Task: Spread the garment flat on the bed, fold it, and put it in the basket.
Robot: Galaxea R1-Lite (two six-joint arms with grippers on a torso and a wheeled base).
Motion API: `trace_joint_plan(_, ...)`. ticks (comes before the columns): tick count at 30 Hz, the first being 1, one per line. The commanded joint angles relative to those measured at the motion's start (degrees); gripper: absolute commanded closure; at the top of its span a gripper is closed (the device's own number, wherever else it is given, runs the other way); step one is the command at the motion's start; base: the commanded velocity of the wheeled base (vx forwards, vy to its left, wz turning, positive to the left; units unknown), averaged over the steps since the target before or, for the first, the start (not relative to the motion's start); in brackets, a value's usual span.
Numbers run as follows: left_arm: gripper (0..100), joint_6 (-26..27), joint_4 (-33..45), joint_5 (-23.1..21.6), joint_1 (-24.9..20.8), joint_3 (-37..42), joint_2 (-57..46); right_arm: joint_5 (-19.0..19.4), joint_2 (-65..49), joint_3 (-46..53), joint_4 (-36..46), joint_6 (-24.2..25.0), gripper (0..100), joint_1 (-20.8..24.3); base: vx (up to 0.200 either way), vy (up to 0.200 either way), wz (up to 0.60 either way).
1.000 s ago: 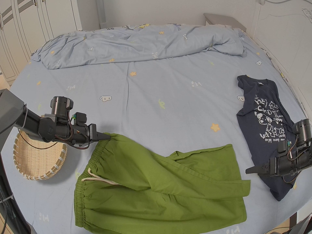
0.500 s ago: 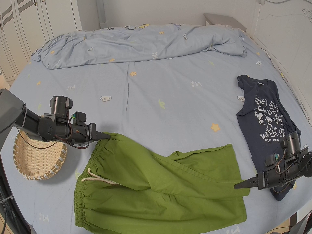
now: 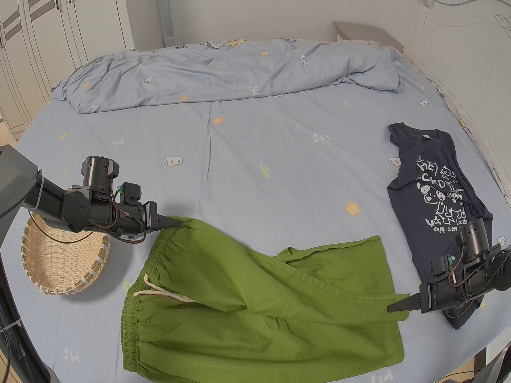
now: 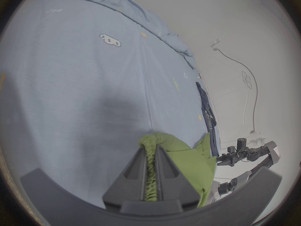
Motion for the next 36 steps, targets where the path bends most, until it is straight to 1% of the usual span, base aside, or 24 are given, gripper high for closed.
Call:
trace_joint_plan(1, 100, -0.06, -0.04, 0.00, -0.04, -0.01, -0.17, -0.04, 0.12, -0.09, -0.02, -0.01, 100, -0.38, 0.000, 0.000, 0.00)
trace_joint_plan(12, 100, 0.03, -0.04, 0.00, 0.14, -0.10, -0.35, -0.48, -0.32, -0.44, -0.37, -0.18, 100, -2.13, 0.000, 0.000, 0.00)
trace_joint_plan(13, 100, 0.03, -0.04, 0.08, 0.14, -0.01, -0.79, -0.48, -1.28, -0.53, -0.98, -0.36, 100, -2.84, 0.000, 0.000, 0.00)
trace_joint_plan(18, 100, 0.03, -0.04, 0.08, 0.66, 0.51, -2.72, -0.83, -3.57, -2.72, -1.42, -0.27, 100, -3.01, 0.000, 0.000, 0.00)
trace_joint_plan(19, 100, 0.03, -0.04, 0.17, 1.19, 0.95, -4.22, -2.15, -4.45, -5.45, -0.98, -0.01, 100, -3.01, 0.000, 0.000, 0.00)
trace_joint_plan(23, 100, 0.11, -0.04, 0.17, 1.98, 1.74, -6.24, -4.35, -4.53, -9.84, -0.63, 0.17, 100, -2.22, 0.000, 0.000, 0.00)
trace_joint_plan(27, 100, 0.29, -0.04, 0.43, 3.65, 2.27, -8.87, -7.16, -4.27, -19.33, 4.11, 0.26, 100, -0.20, 0.000, 0.000, 0.00)
trace_joint_plan(28, 100, 0.29, -0.04, 0.43, 3.74, 2.27, -8.96, -7.25, -4.27, -19.69, 4.38, 0.26, 100, -0.20, 0.000, 0.000, 0.00)
trace_joint_plan(29, 100, 0.38, -0.04, 0.52, 4.62, 2.53, -9.49, -10.06, -4.01, -24.17, 6.31, 0.17, 100, 0.68, 0.000, 0.000, 0.00)
trace_joint_plan(31, 100, 0.38, -0.04, 0.61, 5.50, 3.15, -10.28, -13.93, -1.81, -28.47, 6.57, 0.17, 100, 1.64, 0.000, 0.000, 0.00)
trace_joint_plan(32, 100, 0.47, -0.04, 0.61, 6.20, 3.68, -10.81, -15.24, -0.49, -30.06, 6.49, 0.17, 100, 1.91, 0.000, 0.000, 0.00)
trace_joint_plan(33, 100, 0.47, -0.04, 0.61, 6.73, 4.12, -11.25, -16.30, 0.65, -31.73, 6.22, 0.17, 100, 2.00, 0.000, 0.000, 0.00)
trace_joint_plan(36, 100, 0.47, -0.04, 0.61, 8.14, 4.38, -12.39, -17.00, 3.73, -36.65, 5.08, 0.17, 100, 2.61, 0.000, 0.000, 0.00)
